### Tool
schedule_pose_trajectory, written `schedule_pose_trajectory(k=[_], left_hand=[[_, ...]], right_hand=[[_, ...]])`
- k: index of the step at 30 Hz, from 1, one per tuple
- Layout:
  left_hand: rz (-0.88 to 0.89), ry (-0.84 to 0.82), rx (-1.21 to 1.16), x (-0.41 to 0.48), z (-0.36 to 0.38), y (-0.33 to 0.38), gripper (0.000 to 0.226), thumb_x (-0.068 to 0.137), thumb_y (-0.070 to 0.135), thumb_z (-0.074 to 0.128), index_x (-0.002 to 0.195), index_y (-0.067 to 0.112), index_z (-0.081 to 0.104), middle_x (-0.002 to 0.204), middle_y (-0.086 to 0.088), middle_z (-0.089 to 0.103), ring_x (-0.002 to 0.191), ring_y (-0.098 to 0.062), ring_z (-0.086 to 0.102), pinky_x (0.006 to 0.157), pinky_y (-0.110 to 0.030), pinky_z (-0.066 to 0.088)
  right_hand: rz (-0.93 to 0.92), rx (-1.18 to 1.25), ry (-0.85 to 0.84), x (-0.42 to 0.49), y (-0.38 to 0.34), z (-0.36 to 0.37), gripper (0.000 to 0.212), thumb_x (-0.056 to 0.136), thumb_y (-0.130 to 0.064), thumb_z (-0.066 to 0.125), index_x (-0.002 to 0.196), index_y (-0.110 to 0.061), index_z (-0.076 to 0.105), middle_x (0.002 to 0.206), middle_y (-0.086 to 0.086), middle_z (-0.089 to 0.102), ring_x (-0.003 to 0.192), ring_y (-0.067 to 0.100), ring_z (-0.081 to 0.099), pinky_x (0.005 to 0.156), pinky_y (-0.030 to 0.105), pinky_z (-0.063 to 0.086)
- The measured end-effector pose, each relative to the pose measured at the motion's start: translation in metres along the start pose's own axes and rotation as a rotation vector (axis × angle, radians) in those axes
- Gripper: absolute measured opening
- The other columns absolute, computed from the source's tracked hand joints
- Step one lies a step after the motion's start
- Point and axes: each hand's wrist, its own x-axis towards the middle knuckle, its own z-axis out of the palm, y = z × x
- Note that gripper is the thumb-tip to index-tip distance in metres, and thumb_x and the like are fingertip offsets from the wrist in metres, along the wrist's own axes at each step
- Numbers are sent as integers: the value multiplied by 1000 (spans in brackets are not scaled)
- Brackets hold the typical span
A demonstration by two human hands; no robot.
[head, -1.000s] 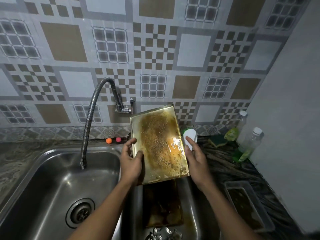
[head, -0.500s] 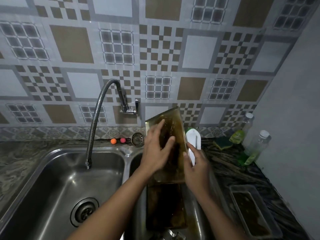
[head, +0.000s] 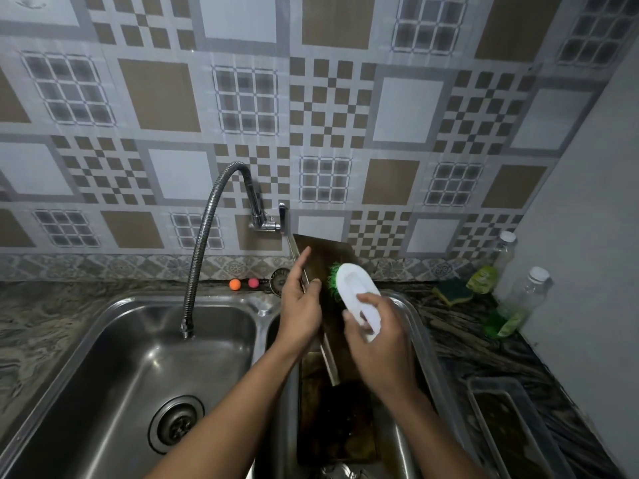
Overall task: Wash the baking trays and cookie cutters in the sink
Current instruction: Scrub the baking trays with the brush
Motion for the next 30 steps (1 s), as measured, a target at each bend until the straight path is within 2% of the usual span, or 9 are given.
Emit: schedule_pose_trajectory(k=[3,6,9,12,16,19,23,27,30], left_hand=[[30,-69,43,-4,-6,-2,55,100,1,43,142,38,45,145,11,48,133,-2,45,113,-32,38],[46,-106,-2,-12,-2,-3,52,101,0,42,145,28,40,134,17,53,120,7,53,100,-17,45],[68,-93,-3,-17,1,-3,48,101,-2,41,144,21,40,130,19,54,113,12,55,89,-10,46],[83,-68,9,-18,-3,-5,50,101,-1,42,147,20,41,141,6,53,123,-2,55,102,-25,48],[61,-86,-34,-16,-14,-8,53,102,8,45,141,45,45,140,-5,56,123,-30,58,101,-56,48],[77,-110,-20,-15,-15,-7,54,102,10,45,140,48,44,144,-1,52,128,-24,55,105,-55,45],[103,-91,34,-12,-5,-8,51,101,6,46,145,31,43,142,17,51,133,-10,49,113,-48,39],[94,-51,-65,-10,-7,-12,50,100,11,45,142,37,46,141,-7,55,130,-34,51,109,-61,38],[44,-36,-119,-10,-12,-7,53,102,6,42,134,48,50,135,-15,59,118,-35,57,103,-64,41]], right_hand=[[61,71,3,27,-6,-5,30,98,-28,54,127,-36,52,127,-20,52,114,1,50,83,10,41],[51,47,-42,47,-11,2,38,101,-33,47,138,-32,50,135,-14,52,119,1,48,92,19,42],[-14,-47,-14,49,-9,15,39,100,-37,47,138,-33,50,129,-7,62,114,9,57,88,30,52],[-6,-111,49,50,-1,14,36,99,-32,50,135,-29,54,116,-1,67,99,13,62,74,29,54],[121,-135,81,60,23,-3,36,100,-30,50,134,-21,55,123,6,67,98,18,64,70,23,51],[184,-118,114,66,26,-11,37,100,-31,50,135,-21,55,125,6,65,103,20,64,71,18,46],[146,-103,76,59,2,5,36,100,-32,50,135,-25,54,128,-1,63,94,5,55,64,12,45],[-7,-123,3,40,-12,12,35,100,-35,49,133,-29,57,113,-4,69,92,8,61,70,28,54],[47,-141,6,38,5,0,35,100,-33,50,134,-29,54,115,-5,67,88,7,59,69,26,55]])
